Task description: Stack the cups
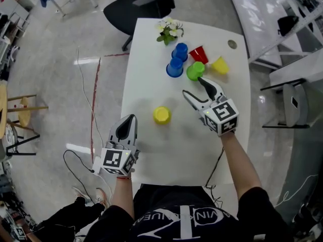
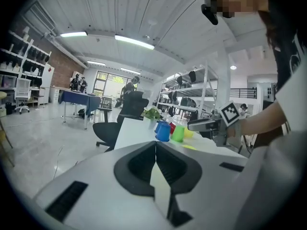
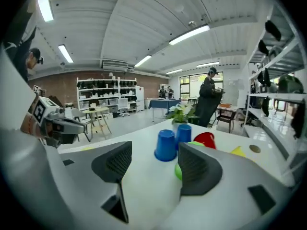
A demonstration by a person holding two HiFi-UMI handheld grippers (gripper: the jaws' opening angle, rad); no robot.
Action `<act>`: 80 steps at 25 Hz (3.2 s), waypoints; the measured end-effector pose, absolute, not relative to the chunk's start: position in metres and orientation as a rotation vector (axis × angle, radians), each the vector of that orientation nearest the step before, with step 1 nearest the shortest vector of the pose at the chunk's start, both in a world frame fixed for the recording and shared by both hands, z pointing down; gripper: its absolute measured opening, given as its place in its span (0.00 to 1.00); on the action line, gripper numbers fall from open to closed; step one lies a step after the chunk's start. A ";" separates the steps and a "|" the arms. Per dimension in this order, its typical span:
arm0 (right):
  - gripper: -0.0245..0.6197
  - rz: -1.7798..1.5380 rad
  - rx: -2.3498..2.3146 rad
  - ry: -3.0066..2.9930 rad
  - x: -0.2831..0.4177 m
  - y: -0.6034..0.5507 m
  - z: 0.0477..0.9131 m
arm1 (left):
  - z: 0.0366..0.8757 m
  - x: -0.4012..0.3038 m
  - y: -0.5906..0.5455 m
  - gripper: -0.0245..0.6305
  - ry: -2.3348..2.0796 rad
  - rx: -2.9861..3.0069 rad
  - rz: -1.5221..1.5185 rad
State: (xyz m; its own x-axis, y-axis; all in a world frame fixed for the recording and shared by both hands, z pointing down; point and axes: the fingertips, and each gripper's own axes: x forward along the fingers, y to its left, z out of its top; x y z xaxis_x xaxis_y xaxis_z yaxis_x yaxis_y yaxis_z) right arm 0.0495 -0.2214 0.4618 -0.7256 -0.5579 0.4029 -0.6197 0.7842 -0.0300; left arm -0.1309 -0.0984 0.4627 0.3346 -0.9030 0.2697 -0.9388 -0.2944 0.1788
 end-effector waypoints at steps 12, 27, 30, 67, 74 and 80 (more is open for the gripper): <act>0.48 0.347 1.212 -2.439 0.095 -0.305 0.509 | 0.466 -0.131 -0.090 0.04 -1.669 2.284 0.171; 0.36 0.264 0.984 -2.554 0.063 -0.192 0.483 | 0.466 -0.149 -0.070 0.04 -1.696 2.250 0.152; 0.36 0.265 0.909 -2.546 0.054 -0.161 0.490 | 0.462 -0.148 -0.070 0.04 -1.690 2.259 0.143; 0.49 0.301 0.652 -2.661 0.028 -0.106 0.472 | 0.462 -0.136 -0.074 0.04 -1.641 2.276 0.132; 0.49 0.250 0.678 -2.751 0.029 -0.146 0.440 | 0.457 -0.137 -0.082 0.04 -1.664 2.282 0.123; 0.49 0.209 0.732 -2.712 0.020 -0.195 0.436 | 0.452 -0.141 -0.091 0.04 -1.689 2.295 0.121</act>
State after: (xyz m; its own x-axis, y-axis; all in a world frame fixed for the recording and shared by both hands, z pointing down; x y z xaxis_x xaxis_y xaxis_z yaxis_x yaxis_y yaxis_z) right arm 0.0203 -0.1953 0.4355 -0.8163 -0.4638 0.3445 -0.5111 0.8577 -0.0564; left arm -0.1407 -0.0911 0.4519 0.3097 -0.9211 0.2358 -0.9453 -0.2717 0.1804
